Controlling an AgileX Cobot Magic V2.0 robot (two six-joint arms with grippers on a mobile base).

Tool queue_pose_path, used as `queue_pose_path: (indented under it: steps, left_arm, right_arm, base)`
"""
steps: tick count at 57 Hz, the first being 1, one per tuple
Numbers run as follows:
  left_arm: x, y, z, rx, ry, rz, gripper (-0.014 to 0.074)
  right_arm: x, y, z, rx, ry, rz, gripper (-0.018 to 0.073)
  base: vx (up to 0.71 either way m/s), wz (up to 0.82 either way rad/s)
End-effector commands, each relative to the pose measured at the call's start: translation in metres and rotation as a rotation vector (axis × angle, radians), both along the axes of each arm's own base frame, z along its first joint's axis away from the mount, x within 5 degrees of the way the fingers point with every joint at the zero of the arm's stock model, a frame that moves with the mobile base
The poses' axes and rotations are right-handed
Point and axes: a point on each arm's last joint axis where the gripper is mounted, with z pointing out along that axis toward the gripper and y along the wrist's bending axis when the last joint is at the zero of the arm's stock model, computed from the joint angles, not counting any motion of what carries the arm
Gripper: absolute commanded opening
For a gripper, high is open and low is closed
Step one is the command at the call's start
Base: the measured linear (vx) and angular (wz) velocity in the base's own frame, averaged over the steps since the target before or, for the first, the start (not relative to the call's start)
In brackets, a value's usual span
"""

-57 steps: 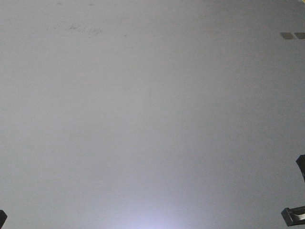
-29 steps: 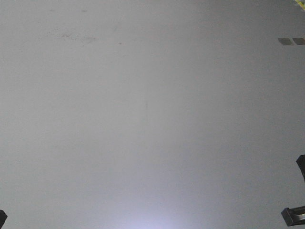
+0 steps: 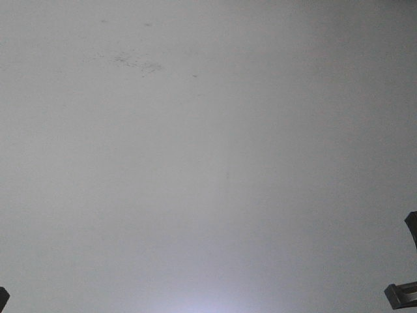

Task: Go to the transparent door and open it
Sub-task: 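Drive the base forward across the grey floor, arms stowed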

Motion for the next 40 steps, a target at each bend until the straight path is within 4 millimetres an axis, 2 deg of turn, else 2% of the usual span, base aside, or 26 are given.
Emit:
queue_pose_path:
  steps: [1, 40]
  left_arm:
    - [0.0004, -0.0009, 0.0025, -0.022, -0.073, -0.010, -0.0006]
    - [0.0004, -0.0008, 0.0025, -0.022, -0.073, -0.009, -0.0006]
  right_arm:
    - [-0.0003, -0.0010, 0.0065, -0.006, -0.092, -0.011, -0.0001]
    - [-0.0003, -0.0010, 0.0065, -0.005, -0.093, -0.011, -0.0001]
  base:
    - [0.43, 0.25]
    - [0.48, 0.26]
